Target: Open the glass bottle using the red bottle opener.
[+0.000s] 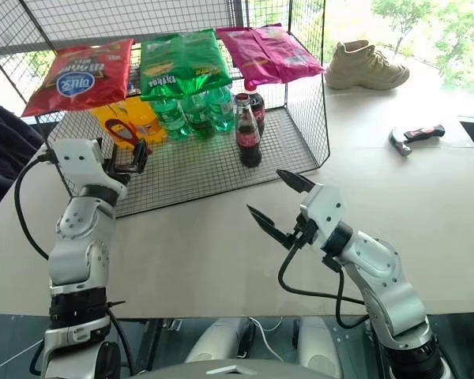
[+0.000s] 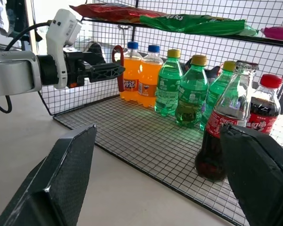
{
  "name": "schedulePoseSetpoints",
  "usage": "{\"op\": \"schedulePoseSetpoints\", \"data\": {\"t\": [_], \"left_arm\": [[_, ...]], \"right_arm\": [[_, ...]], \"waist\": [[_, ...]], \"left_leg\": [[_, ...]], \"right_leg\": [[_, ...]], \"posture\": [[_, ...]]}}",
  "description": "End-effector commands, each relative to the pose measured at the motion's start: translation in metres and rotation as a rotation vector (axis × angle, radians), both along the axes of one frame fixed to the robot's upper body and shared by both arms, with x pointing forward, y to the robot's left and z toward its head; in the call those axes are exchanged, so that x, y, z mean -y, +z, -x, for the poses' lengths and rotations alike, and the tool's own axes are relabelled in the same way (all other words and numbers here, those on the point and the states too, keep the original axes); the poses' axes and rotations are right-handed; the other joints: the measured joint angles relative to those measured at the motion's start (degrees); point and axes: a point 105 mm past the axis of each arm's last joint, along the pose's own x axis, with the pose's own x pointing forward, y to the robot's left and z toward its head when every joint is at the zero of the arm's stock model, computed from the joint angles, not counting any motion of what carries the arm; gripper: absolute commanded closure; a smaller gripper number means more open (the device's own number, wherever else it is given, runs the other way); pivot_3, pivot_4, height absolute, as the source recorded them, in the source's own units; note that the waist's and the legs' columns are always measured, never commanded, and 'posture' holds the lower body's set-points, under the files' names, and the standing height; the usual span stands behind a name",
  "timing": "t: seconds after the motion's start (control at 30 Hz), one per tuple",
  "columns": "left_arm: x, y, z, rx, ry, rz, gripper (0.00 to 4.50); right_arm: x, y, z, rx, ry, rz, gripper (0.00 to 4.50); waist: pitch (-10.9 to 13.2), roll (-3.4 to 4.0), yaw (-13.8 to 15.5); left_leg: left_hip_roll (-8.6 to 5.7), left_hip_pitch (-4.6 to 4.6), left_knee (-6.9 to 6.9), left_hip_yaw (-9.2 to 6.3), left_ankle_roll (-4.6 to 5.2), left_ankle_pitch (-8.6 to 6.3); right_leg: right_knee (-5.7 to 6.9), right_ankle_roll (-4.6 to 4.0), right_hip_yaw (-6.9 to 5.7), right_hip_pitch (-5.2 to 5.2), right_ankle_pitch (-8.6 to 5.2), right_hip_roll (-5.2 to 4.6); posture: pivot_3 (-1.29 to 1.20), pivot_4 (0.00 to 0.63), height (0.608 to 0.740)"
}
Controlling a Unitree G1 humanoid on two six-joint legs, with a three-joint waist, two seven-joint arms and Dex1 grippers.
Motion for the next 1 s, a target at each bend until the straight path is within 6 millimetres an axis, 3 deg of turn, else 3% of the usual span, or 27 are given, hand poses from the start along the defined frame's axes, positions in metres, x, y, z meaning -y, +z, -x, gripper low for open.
{"op": "schedulePoseSetpoints", "data": {"t": [0.03,0.27,0.7,0.73,0.77,1.0], "left_arm": [[-0.005,0.017,-0.004,0.060,0.005,-0.030,0.00],[-0.008,0.017,-0.024,0.057,-0.015,-0.050,0.00],[-0.007,0.018,-0.039,0.090,-0.047,-0.067,0.00],[-0.007,0.018,-0.039,0.093,-0.051,-0.069,0.50],[-0.006,0.018,-0.039,0.095,-0.053,-0.069,0.70],[-0.007,0.013,-0.039,0.093,-0.052,-0.058,4.01]], "right_arm": [[-0.003,0.011,0.007,0.054,0.002,-0.015,0.30],[-0.005,0.009,0.008,0.046,0.001,-0.033,0.30],[-0.009,0.011,0.007,0.033,0.008,-0.054,0.30],[-0.009,0.011,0.007,0.032,0.009,-0.056,0.24],[-0.009,0.011,0.007,0.030,0.011,-0.057,0.24],[-0.010,0.011,0.007,0.017,0.019,-0.065,0.24]], "waist": [[0.00,-0.01,0.01],[0.00,-0.02,-0.05],[-0.01,-0.04,-0.09],[-0.01,-0.04,-0.09],[-0.01,-0.05,-0.09],[-0.01,-0.05,-0.10]], "left_leg": [[0.00,0.01,0.00,0.01,0.00,0.00],[-0.01,0.00,0.00,0.02,-0.01,0.01],[-0.01,-0.03,0.00,0.03,0.00,0.00],[-0.01,-0.03,0.00,0.03,0.00,0.00],[-0.02,-0.03,0.00,0.03,0.00,0.00],[-0.01,-0.03,0.00,0.03,0.00,0.01]], "right_leg": [[0.00,0.00,0.01,0.00,0.00,-0.01],[0.03,0.00,0.00,-0.03,0.00,0.01],[0.03,0.00,0.01,-0.07,0.01,0.00],[0.03,0.00,0.01,-0.07,0.01,0.00],[0.04,0.00,0.02,-0.07,0.01,0.00],[0.04,0.00,0.02,-0.08,0.01,0.00]], "posture": [[0.00,0.150,0.740],[0.00,0.150,0.740],[0.00,0.150,0.740],[0.00,0.150,0.740],[0.00,0.150,0.740],[0.00,0.150,0.740]]}}
